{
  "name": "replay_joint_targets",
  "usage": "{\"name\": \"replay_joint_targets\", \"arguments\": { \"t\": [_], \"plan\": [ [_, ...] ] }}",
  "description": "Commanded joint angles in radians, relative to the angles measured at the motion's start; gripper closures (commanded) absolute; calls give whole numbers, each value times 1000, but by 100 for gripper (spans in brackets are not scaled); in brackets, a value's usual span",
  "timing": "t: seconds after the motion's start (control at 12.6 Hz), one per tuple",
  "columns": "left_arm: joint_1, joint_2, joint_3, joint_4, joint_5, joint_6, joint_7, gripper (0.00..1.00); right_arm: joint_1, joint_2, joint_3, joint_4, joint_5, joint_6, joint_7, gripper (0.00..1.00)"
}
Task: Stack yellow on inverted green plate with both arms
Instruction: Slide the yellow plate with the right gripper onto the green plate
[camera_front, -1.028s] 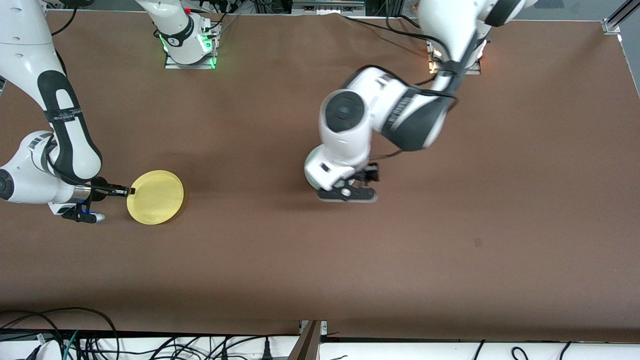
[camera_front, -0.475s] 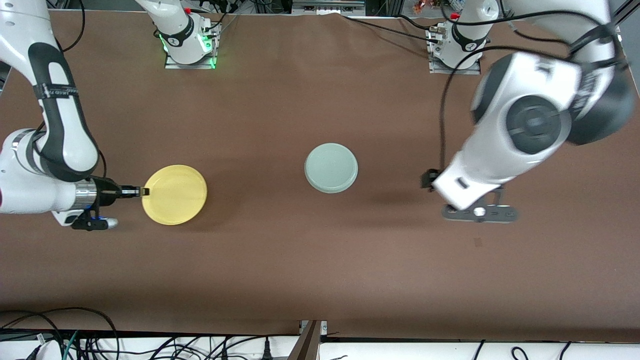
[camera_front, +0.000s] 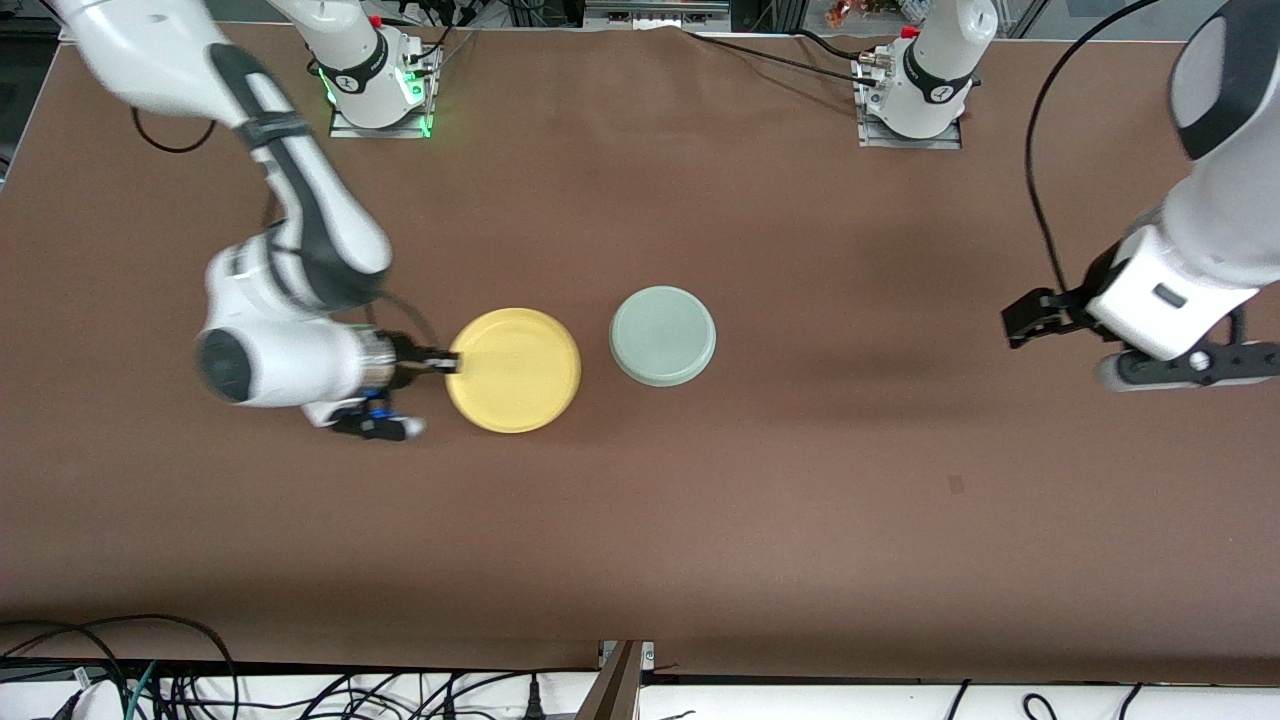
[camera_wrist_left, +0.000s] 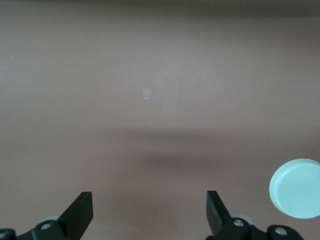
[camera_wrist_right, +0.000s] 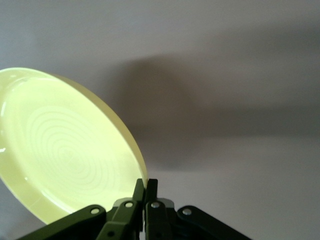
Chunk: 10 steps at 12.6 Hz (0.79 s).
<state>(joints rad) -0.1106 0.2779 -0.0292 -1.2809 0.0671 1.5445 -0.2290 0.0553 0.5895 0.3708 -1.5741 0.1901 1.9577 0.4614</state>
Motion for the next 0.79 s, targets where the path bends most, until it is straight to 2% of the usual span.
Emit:
{"name": "replay_joint_targets", "arguments": {
  "t": [0.0,0.16,0.32,0.55,0.71],
  "plan": [
    [54,-196,-41,-326,-38,179,22,0,142,0,-7,-52,-4,139,201,100],
    [127,-278,-98,-466,-36,267,116,0,243,21,-7,-76,-4,237,317,100],
    [134,-273,-97,-471,-36,264,158,0,316,38,-9,-105,-4,324,388,100],
    [132,-270,-101,-460,-35,258,160,0,333,41,-9,-181,-11,412,390,100],
    [132,-269,-101,-457,-35,261,172,0,342,41,-10,-207,-11,421,388,100]
  ]
}}
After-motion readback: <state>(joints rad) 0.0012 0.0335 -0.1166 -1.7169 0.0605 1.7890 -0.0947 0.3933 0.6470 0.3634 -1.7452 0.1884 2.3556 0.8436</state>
